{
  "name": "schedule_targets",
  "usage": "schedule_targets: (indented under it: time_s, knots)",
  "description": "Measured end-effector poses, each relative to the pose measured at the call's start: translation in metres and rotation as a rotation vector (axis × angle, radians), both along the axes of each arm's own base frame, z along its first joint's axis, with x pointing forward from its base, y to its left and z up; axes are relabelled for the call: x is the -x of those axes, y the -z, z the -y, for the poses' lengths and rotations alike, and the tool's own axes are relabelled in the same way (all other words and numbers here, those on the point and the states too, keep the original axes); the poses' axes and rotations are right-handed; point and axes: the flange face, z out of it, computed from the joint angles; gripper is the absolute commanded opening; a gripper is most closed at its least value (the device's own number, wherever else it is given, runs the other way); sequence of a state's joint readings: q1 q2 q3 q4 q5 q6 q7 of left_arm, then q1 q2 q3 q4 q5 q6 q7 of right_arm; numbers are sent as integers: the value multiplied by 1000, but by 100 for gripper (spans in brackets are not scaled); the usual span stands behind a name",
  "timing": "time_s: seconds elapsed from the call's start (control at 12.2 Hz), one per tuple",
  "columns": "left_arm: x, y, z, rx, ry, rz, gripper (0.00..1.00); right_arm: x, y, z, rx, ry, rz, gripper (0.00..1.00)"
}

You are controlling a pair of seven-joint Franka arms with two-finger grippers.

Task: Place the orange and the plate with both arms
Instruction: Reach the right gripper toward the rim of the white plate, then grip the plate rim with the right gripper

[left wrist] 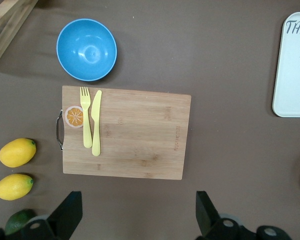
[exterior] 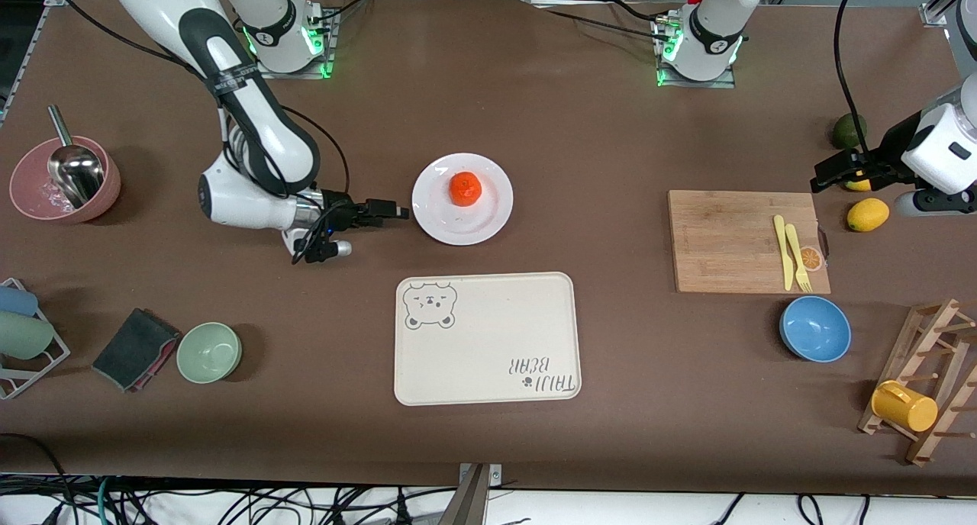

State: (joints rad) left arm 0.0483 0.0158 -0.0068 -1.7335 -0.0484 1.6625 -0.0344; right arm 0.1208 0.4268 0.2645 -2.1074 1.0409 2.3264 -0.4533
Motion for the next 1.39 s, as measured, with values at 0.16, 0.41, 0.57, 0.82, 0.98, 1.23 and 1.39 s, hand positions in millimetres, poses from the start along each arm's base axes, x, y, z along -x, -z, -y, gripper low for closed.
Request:
schedule_targets:
  time_s: [0.16, 0.41, 0.57, 0.82, 0.98, 1.23, 1.39]
  knots:
    - [0, 0, 0, 0, 0, 0, 100, 20, 11, -19, 4, 27, 22, 100]
    - [0, 0, 0, 0, 0, 0, 100, 38, 27, -35, 30, 31, 50, 100]
    - [0, 0, 0, 0, 1, -1, 100, 40, 39, -33, 44, 30, 55, 100]
    - [0, 1, 0, 0, 1, -1, 100, 43, 49, -31, 37, 53, 41, 93]
    - [0, 1, 1, 0, 1, -2, 100, 47, 53, -35, 8, 83, 44, 78]
    - [-1, 2, 1, 0, 2, -3, 100, 51, 58, -37, -31, 97, 64, 73]
    - [-1, 2, 1, 0, 2, -4, 100, 52, 61, -37, -37, 89, 74, 68]
